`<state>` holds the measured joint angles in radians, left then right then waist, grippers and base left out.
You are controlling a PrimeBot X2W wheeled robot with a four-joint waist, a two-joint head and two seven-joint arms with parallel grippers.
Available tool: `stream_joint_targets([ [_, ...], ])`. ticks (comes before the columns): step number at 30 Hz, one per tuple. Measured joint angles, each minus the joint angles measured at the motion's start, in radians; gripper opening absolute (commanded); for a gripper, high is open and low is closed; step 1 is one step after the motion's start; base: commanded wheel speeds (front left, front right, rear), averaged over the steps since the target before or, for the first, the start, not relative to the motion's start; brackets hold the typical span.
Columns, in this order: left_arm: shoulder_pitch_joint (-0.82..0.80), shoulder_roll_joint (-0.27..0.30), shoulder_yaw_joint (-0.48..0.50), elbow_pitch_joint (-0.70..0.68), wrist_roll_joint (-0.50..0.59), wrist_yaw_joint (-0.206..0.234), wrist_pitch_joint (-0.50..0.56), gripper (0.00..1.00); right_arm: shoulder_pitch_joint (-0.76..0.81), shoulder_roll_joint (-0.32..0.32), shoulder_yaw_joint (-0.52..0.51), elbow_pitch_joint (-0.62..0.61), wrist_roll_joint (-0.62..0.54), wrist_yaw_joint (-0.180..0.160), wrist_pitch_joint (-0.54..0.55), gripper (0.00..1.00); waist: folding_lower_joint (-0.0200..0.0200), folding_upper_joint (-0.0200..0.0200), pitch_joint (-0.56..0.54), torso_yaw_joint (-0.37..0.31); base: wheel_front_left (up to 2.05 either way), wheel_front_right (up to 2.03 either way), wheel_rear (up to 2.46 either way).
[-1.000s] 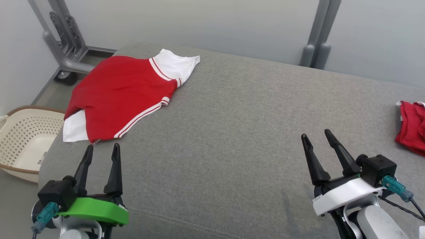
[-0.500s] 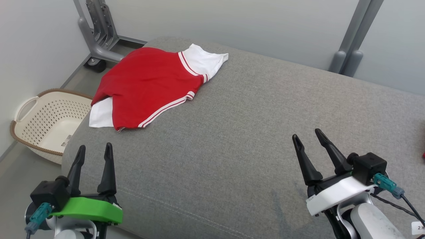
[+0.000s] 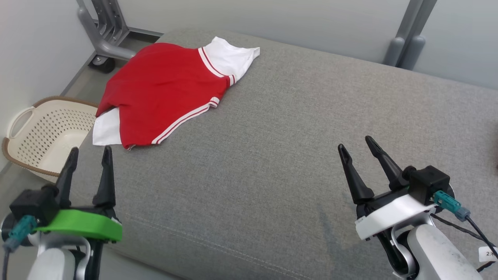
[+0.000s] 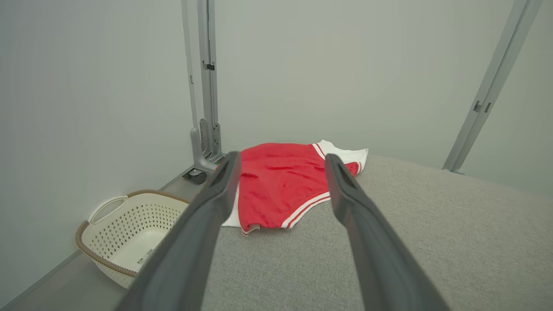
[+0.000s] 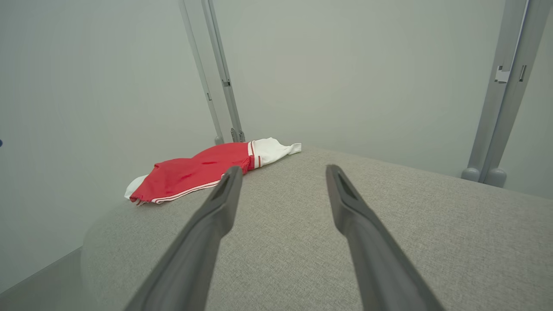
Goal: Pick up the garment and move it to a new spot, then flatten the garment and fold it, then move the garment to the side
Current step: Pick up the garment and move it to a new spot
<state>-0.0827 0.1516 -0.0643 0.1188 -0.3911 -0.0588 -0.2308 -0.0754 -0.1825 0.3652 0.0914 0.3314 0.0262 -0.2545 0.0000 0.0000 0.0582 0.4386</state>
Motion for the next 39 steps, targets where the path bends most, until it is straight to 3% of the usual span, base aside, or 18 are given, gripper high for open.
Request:
stream_joint_targets([
  [7,-0.110,0.044,0.034,0.014,-0.025,-0.016,0.066,1.00,-0.029,-0.002,0.000,-0.011,-0.019,-0.001,0.002,1.00,0.0000,0.0000,0.053,-0.030,0.00,0.00,0.00],
  [12,-0.216,0.062,0.093,0.060,-0.116,-0.026,0.134,1.00,-0.070,-0.004,-0.001,-0.028,-0.035,-0.003,0.006,1.00,0.0000,0.0000,0.108,-0.063,0.00,0.00,0.00],
  [23,-0.415,0.223,0.257,0.246,-0.255,-0.030,0.307,1.00,-0.157,-0.004,-0.003,-0.062,-0.059,-0.019,0.009,1.00,0.0000,0.0000,0.253,-0.179,0.00,0.00,0.00],
  [28,-0.468,0.254,0.308,0.336,-0.316,-0.030,0.354,1.00,-0.204,-0.003,-0.003,-0.069,-0.071,-0.019,0.009,1.00,0.0001,-0.0001,0.316,-0.235,0.00,0.00,0.00],
  [34,-0.513,0.269,0.314,0.454,-0.353,-0.035,0.415,1.00,-0.243,-0.002,-0.004,-0.068,-0.085,-0.019,0.009,1.00,0.0001,0.0000,0.385,-0.299,0.00,0.00,0.00],
  [39,-0.518,0.289,0.264,0.525,-0.341,-0.042,0.474,1.00,-0.264,-0.002,-0.013,-0.060,-0.086,-0.019,0.008,1.00,0.0002,0.0000,0.432,-0.342,0.00,0.00,0.00],
])
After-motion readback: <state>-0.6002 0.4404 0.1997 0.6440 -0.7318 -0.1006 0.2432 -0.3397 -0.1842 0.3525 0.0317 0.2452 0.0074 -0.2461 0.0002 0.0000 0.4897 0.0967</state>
